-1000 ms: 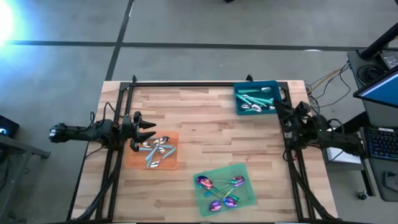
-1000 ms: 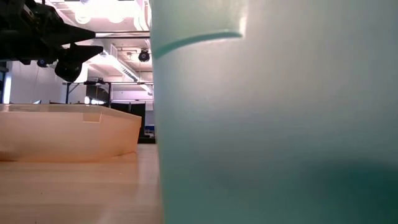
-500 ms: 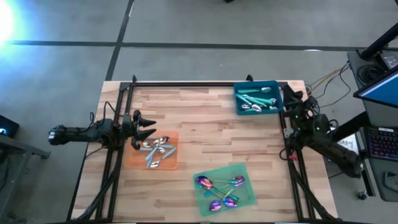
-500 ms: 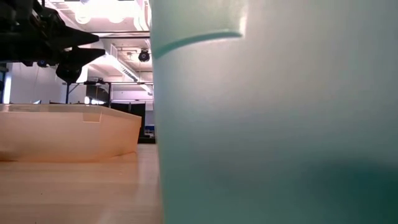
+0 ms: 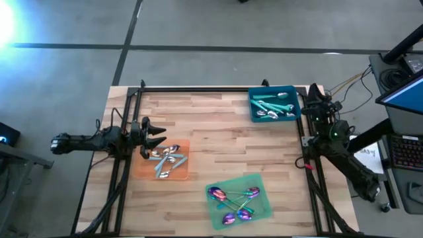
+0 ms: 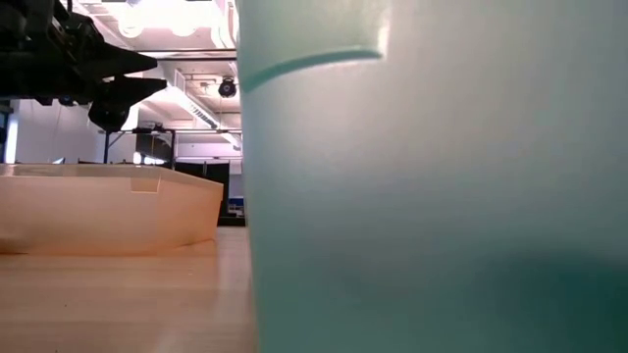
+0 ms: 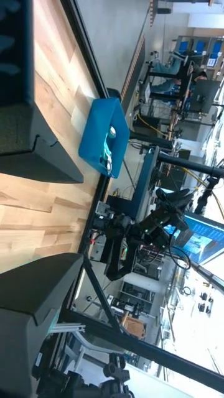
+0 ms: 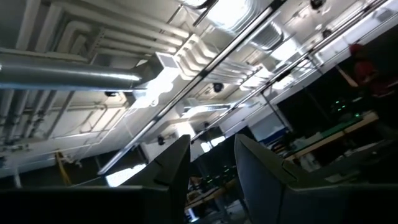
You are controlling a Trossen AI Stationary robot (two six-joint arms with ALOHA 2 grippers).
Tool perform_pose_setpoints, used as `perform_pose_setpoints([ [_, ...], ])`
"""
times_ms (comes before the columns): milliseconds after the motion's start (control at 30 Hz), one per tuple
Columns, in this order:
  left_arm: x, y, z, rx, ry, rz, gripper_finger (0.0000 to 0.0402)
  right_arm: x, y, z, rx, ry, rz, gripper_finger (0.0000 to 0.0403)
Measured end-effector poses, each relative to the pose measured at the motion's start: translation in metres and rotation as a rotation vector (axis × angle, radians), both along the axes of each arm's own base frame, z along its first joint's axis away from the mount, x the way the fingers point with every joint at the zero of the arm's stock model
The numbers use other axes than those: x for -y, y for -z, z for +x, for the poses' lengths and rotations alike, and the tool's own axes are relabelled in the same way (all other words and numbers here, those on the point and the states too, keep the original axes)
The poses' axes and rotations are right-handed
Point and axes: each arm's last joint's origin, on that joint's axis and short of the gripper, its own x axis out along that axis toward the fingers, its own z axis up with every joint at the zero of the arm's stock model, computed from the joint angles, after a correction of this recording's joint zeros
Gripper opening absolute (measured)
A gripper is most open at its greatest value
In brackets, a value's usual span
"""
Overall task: Sort silverware by color (type)
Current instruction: Return to Home Position
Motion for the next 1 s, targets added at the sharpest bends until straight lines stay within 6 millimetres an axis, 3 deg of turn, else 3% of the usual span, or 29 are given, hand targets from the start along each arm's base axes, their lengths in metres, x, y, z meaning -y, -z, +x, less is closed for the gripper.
perform_pose_setpoints([
  [433, 0.0, 0.0, 0.0, -0.001, 0.0, 0.0, 0.0178, 0.009, 0.001, -0.011, -0.01, 0.176, 0.015, 0.0116],
  [1000, 0.0, 0.0, 0.0, -0.002, 0.0, 0.0, 0.0178, 0.009, 0.001, -0.012, -0.011, 0.179, 0.017, 0.0116],
])
